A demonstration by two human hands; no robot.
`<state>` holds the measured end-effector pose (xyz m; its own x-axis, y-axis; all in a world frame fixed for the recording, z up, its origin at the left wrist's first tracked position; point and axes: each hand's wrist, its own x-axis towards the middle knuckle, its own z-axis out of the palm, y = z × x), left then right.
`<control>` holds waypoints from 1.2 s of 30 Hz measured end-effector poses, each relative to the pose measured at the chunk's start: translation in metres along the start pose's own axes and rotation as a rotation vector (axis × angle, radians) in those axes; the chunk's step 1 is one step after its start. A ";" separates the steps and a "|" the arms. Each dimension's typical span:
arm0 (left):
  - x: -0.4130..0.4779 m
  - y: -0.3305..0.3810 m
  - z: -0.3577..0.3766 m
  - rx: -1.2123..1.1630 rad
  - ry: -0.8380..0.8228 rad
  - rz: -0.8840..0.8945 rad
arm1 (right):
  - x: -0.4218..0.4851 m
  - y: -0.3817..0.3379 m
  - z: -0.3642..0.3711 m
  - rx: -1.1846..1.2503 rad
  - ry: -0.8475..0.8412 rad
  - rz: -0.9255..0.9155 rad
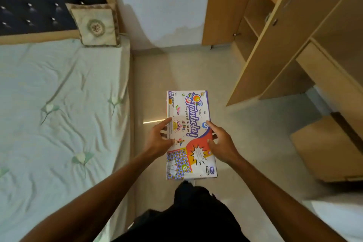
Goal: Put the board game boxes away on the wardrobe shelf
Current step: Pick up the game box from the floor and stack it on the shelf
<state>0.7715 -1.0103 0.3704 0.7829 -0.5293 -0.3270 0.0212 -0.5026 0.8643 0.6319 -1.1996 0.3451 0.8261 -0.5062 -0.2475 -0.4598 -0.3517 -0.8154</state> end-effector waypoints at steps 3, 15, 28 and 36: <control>0.078 0.038 -0.013 -0.023 0.016 -0.009 | 0.086 -0.022 -0.024 -0.015 -0.021 -0.007; 0.426 0.137 -0.059 -0.045 0.039 0.019 | 0.444 -0.089 -0.080 -0.012 0.006 0.017; 0.788 0.305 -0.056 0.098 -0.216 0.090 | 0.747 -0.128 -0.189 0.043 0.266 0.156; 0.981 0.420 0.041 0.133 -0.348 0.150 | 0.908 -0.083 -0.311 0.152 0.381 0.194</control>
<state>1.5226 -1.7685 0.3965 0.5130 -0.7922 -0.3307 -0.1762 -0.4742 0.8626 1.3187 -1.8748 0.3510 0.5378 -0.8150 -0.2160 -0.5172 -0.1166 -0.8479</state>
